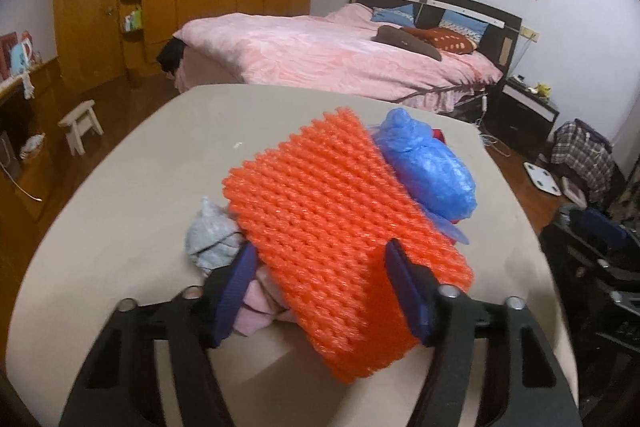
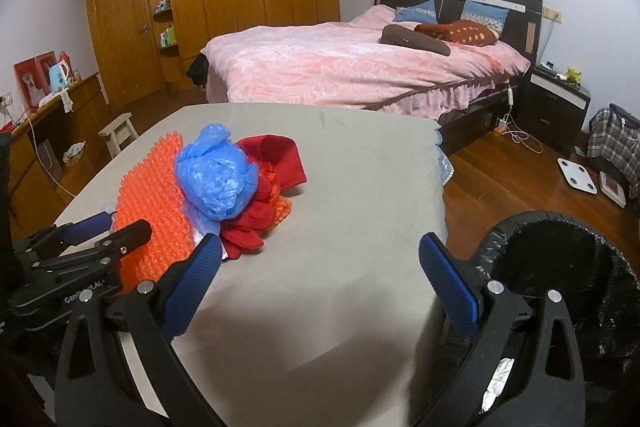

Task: Collect trash
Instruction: 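Grasp the orange mesh sponge with the left gripper while the right grasps the blue bag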

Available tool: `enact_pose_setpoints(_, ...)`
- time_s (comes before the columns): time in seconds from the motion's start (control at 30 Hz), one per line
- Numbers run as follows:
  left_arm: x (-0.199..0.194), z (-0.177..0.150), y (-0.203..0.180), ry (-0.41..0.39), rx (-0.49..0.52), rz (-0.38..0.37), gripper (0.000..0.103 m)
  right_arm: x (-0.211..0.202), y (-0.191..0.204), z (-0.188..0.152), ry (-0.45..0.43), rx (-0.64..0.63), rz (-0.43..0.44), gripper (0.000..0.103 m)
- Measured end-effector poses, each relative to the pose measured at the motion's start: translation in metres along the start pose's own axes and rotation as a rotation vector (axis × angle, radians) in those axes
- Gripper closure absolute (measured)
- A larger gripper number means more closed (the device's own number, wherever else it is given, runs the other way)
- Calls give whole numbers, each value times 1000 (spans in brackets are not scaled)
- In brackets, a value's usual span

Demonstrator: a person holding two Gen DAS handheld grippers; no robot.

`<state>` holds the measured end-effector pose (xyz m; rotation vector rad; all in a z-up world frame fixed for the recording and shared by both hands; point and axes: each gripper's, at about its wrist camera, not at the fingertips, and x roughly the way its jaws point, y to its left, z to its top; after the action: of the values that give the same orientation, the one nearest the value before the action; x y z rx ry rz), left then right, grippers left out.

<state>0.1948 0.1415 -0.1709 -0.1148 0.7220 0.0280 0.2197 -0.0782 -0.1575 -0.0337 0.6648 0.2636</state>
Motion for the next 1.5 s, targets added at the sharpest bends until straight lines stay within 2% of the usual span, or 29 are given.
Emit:
enact_pose_setpoints(0.03, -1, 0, 0, -4, -1, -3, 48, 0, 0, 0, 1, -1, 0, 7)
enact_pose_setpoints(0.17, -3, 0, -4, -19, 19, 22, 72, 1, 1, -1, 0, -4, 0, 7)
enact_pose_setpoints(0.3, -10, 1, -5, -49, 21, 42, 79, 1, 3, 1, -3, -10, -1, 7)
enact_pose_setpoints(0.73, -45, 17, 5, -162, 35, 80, 80, -7, 14, 13, -46, -38, 24, 7)
enact_pose_setpoints(0.97, -40, 25, 18, -170, 39, 101, 84, 5, 31, 29, -70, -43, 63, 7)
enact_pose_setpoints(1.23, -31, 25, 33, -164, 21, 105, 86, 42, 54, 47, -30, -60, 122, 8)
enact_pose_setpoints(1.43, -25, 24, 41, -153, 8, 107, 86, 66, 62, 48, 31, -85, 146, 25)
enact_pose_setpoints(1.5, -25, 24, 42, -156, 8, 106, 86, 71, 65, 46, 52, -89, 166, 37)
